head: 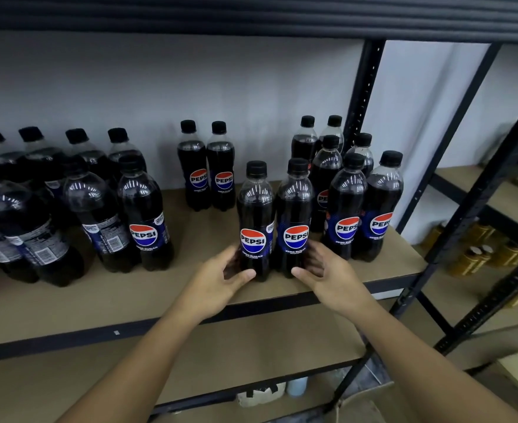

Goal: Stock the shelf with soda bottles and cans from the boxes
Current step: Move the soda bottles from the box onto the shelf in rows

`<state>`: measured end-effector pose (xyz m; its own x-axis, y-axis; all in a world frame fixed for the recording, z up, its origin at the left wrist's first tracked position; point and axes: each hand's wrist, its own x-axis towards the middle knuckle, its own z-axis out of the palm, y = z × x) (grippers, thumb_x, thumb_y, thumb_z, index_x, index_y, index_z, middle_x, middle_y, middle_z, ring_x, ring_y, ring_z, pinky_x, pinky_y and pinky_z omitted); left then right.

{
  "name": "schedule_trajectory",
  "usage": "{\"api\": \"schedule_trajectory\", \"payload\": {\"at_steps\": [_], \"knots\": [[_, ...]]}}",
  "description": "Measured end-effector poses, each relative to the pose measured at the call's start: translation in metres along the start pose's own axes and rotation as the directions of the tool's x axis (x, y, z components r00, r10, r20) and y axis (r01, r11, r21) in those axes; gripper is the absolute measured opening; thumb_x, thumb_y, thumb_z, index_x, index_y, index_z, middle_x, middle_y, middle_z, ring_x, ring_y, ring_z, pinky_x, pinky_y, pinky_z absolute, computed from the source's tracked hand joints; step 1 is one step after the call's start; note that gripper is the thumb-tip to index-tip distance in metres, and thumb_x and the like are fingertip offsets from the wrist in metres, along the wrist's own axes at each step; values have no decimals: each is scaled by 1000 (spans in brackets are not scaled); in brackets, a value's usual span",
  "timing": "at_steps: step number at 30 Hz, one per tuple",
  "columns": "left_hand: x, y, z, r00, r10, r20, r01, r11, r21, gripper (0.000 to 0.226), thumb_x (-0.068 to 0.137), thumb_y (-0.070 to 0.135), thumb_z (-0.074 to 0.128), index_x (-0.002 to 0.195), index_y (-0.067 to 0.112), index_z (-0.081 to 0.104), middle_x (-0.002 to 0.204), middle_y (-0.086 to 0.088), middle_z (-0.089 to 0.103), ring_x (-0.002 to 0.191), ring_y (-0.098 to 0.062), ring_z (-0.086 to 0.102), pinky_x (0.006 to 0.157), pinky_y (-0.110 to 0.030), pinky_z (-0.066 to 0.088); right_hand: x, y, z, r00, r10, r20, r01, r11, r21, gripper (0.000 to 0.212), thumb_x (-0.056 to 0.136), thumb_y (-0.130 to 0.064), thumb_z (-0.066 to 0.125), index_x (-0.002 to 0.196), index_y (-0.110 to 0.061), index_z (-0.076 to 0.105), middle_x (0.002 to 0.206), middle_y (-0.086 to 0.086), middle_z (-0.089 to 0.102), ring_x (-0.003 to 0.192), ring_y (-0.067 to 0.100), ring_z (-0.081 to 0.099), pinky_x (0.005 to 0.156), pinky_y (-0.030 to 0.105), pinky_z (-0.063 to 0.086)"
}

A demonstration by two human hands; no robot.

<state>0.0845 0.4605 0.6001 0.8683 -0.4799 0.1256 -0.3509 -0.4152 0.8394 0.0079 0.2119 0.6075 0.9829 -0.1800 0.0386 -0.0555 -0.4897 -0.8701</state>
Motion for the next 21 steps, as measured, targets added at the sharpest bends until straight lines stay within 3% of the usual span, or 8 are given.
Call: {"api": "schedule_trajectory", "payload": {"at_steps": [6,10,12,15,17,19,21], "knots": [[-4,4,1,1000,-28,-7,29,999,41,53,95,31,69,143,43,49,133,25,63,127,2,56,114,-42,43,-2,0,-4,1000,-20,10,20,1000,16,71,90,-27,77,151,-28,42,140,-12,55,125,-2,51,97,8,42],[-10,19,2,1000,-25,-10,26,996,83,58,98,31,66,150,42,43,137,31,57,129,7,52,116,-37,41,-5,-4,-10,996,-54,69,53,998,23,63,94,-22,72,147,-39,43,122,-33,53,110,-23,51,97,2,40],[-17,27,1,998,-35,-54,41,992,118,65,97,38,66,152,52,33,140,33,54,130,8,51,116,-34,41,-9,-8,-18,990,-87,108,89,996,-7,59,97,-22,68,145,-43,40,128,-31,52,109,-27,49,98,2,39],[-31,41,-4,985,-77,-153,106,976,188,71,94,53,63,152,59,23,138,16,62,113,2,57,109,-35,47,-21,-18,-40,987,-113,117,123,989,-85,66,98,-36,65,156,-32,35,148,-14,50,126,-6,51,109,19,41],[-39,58,-7,977,-28,-213,85,961,263,70,95,50,63,155,50,27,146,18,55,125,2,52,115,-33,42,-29,-27,-60,981,-158,116,172,977,-129,64,98,-39,63,155,-33,36,151,-12,48,132,2,48,113,27,40],[-47,84,-10,969,54,-242,30,942,333,66,96,45,63,155,42,34,153,23,44,140,5,40,119,-30,34,-37,-38,-83,963,-246,112,264,947,-185,56,99,-38,61,151,-37,42,148,-22,48,130,-6,44,113,22,39],[-52,114,-12,958,129,-255,-21,921,390,61,97,42,63,153,38,40,152,24,44,140,8,37,120,-26,31,-42,-51,-106,936,-337,105,353,898,-262,49,99,-37,61,146,-40,48,142,-30,49,127,-15,41,111,12,35]]}}
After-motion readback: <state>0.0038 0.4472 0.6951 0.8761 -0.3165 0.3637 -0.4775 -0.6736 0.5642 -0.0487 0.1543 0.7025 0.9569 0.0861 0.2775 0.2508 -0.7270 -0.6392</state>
